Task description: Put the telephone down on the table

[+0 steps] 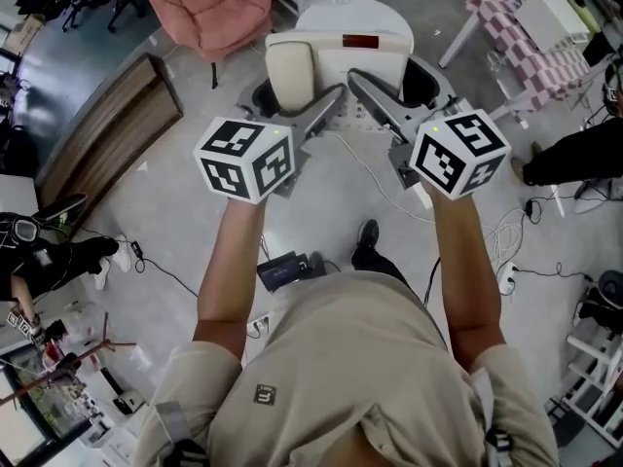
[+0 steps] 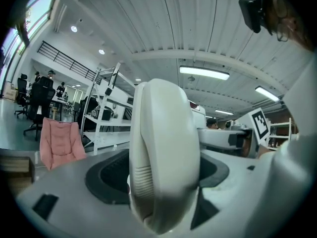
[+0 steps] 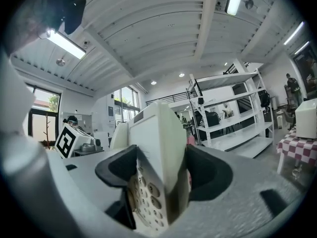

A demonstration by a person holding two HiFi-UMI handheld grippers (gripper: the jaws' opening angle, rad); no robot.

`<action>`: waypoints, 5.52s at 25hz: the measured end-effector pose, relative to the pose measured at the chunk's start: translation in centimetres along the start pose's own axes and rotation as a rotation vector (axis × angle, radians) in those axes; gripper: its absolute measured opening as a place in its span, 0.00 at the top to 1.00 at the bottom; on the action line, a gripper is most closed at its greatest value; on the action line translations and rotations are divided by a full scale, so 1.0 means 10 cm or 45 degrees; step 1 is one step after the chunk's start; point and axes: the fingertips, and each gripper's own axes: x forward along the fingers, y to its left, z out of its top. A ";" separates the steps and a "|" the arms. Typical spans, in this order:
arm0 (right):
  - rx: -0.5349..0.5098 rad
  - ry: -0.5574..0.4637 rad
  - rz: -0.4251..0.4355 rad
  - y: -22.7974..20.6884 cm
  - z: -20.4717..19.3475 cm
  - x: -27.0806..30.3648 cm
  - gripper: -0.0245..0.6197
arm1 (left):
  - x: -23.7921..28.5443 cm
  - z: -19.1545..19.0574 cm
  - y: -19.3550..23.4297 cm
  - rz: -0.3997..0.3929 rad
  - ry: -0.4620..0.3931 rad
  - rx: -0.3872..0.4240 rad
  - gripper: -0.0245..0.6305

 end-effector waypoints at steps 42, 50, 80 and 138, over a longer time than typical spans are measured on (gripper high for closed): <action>0.070 0.015 0.057 -2.16 0.22 0.59 0.51 | 2.17 0.23 0.36 0.060 0.065 0.012 0.41; 0.087 0.022 -0.010 -2.52 0.31 1.01 0.51 | 2.59 0.37 0.74 -0.008 0.090 0.014 0.41; 0.099 0.084 -0.150 -3.12 0.32 2.59 0.51 | 3.38 0.58 2.28 -0.144 0.148 -0.030 0.41; 0.256 0.291 0.216 -4.17 -0.70 4.80 0.51 | 4.40 -0.13 4.38 0.221 0.314 -0.167 0.41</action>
